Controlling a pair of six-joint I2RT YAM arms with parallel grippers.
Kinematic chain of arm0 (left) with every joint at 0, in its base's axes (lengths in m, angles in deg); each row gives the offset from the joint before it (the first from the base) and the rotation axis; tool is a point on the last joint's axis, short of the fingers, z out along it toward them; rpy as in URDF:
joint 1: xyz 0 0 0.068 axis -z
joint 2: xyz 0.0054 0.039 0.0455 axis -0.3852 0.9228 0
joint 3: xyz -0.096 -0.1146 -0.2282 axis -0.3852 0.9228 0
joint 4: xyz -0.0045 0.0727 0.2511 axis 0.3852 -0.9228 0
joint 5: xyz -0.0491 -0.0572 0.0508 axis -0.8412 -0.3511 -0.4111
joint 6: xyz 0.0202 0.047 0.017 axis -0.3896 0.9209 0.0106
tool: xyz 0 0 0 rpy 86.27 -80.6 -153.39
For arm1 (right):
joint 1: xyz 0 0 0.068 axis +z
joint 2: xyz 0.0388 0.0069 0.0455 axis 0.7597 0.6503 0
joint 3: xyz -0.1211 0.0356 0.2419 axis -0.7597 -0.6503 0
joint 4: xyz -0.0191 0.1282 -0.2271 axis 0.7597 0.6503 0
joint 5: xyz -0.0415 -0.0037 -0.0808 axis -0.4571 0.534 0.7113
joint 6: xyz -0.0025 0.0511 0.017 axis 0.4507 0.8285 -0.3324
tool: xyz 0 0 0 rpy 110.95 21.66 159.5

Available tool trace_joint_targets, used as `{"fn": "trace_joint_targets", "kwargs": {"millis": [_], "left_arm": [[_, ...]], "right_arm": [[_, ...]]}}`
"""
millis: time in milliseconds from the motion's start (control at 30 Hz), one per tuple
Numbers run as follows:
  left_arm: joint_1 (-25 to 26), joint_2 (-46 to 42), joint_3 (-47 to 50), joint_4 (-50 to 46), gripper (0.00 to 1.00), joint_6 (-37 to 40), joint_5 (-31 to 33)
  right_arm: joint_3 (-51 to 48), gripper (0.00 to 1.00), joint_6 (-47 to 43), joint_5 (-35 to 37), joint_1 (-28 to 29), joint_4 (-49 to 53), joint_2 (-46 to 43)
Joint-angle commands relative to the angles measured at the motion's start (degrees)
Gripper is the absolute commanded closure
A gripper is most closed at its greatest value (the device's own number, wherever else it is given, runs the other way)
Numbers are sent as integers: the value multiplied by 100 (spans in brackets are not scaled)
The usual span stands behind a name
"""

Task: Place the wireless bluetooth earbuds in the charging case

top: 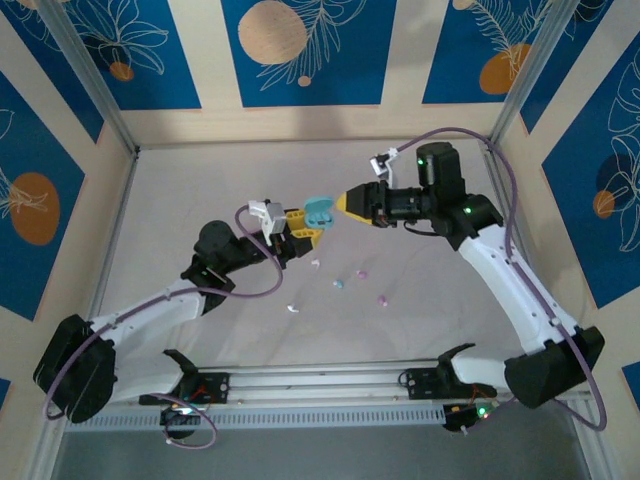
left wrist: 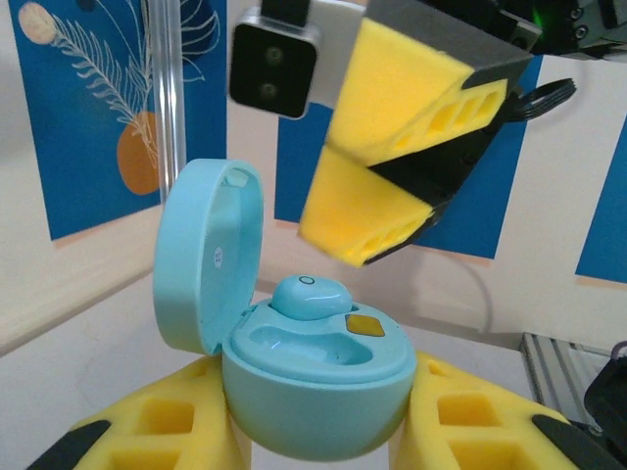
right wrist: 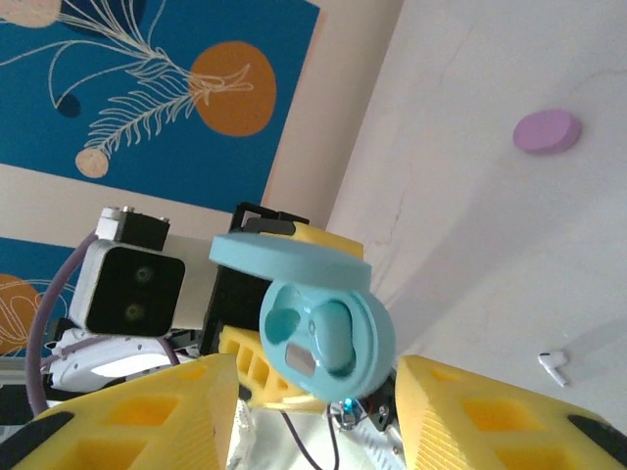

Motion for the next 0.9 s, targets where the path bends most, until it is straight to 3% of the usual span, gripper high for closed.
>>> {"fn": "trace_joint_targets", "kwargs": {"millis": [0, 100, 200, 333, 433, 667, 867], "left_arm": [[-27, -273, 87, -22, 74, 258, 232], [-23, -441, 148, -145, 74, 302, 366], [-23, -650, 163, -327, 74, 314, 425], [-25, -936, 134, -578, 74, 264, 430], [-23, -1124, 90, -774, 74, 266, 420], [-20, -1326, -26, -1017, 74, 301, 431], [-23, -1322, -45, -1085, 73, 316, 377]], "right_arm": [[-200, 53, 74, 162, -177, 73, -378], [-570, 53, 148, 514, -457, 124, -632], [-1067, 55, 92, 1349, -718, 600, -720], [-1711, 60, -74, 1344, -799, 668, -338], [-1871, 62, -316, 1330, -479, 650, 169], [-1548, 64, -774, 2136, 628, 927, 1630], [-1197, 62, -871, 2596, 1049, 914, 2543]]}}
